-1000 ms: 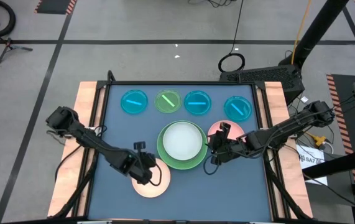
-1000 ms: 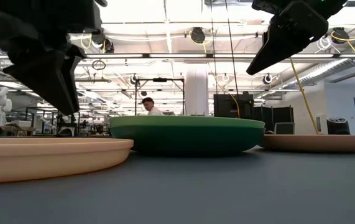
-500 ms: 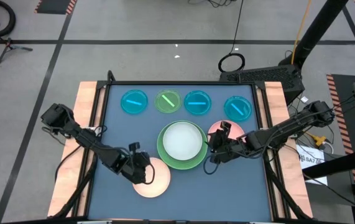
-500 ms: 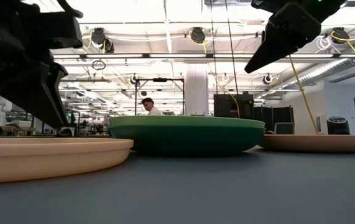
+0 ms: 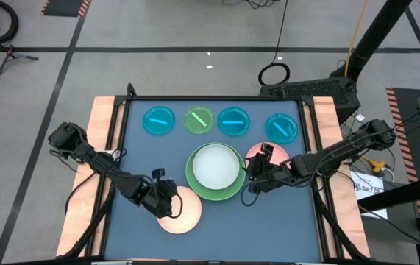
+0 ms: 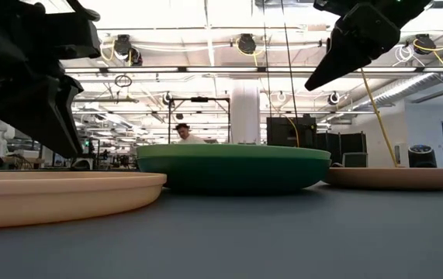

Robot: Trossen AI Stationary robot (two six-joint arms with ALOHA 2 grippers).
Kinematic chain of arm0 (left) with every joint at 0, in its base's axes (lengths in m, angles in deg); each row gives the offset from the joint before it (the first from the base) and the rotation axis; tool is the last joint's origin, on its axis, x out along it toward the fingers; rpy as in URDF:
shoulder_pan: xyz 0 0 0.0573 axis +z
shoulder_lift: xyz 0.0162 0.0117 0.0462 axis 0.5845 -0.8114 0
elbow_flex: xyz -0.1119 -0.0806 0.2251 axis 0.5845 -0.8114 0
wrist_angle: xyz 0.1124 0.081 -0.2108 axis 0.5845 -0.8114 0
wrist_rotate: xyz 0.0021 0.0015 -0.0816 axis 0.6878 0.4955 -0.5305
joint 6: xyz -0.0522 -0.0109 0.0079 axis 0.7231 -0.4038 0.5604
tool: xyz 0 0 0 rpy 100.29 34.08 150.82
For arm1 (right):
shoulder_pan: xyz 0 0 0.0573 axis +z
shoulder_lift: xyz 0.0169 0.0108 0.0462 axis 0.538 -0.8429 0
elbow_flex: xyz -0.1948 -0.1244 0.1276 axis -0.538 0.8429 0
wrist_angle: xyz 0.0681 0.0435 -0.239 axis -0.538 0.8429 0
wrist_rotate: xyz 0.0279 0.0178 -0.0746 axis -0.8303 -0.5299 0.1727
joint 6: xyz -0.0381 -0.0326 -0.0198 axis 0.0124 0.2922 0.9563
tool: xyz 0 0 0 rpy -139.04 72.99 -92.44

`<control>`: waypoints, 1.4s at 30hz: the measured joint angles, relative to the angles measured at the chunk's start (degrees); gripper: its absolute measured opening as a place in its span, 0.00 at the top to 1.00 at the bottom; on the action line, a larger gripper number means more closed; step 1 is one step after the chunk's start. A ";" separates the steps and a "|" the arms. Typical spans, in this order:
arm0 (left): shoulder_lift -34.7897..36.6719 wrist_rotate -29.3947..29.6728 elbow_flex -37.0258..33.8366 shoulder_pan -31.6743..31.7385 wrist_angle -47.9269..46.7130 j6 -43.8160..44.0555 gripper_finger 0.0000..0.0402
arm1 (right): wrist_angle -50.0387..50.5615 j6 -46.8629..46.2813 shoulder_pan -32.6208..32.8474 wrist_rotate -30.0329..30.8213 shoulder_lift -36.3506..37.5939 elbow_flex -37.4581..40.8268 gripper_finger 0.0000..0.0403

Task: Stack plastic plates
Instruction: Stack the light orange plate on the gray plate

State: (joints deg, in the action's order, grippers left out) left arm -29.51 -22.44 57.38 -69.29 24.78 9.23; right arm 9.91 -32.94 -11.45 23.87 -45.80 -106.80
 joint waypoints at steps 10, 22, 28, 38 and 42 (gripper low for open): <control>0.00 0.17 0.02 0.00 0.04 3.75 0.74 | 0.15 0.00 0.00 0.00 0.00 0.00 0.60; 0.00 1.26 0.04 0.00 0.37 0.87 0.73 | 0.33 0.00 0.00 0.00 0.00 0.00 0.60; 0.00 1.29 0.07 0.00 0.43 0.38 0.97 | 0.33 0.00 0.00 0.00 0.00 0.00 0.60; 0.00 0.94 0.09 0.00 -0.07 4.71 0.77 | 0.33 -0.02 0.00 0.00 0.00 0.00 0.60; 0.00 1.13 0.09 0.00 -0.54 4.90 0.64 | 0.33 -0.07 0.00 0.00 0.00 0.00 0.60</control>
State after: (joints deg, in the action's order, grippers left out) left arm -29.51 -21.32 57.47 -69.29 24.24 14.13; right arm 10.24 -33.00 -11.45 23.87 -45.80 -106.80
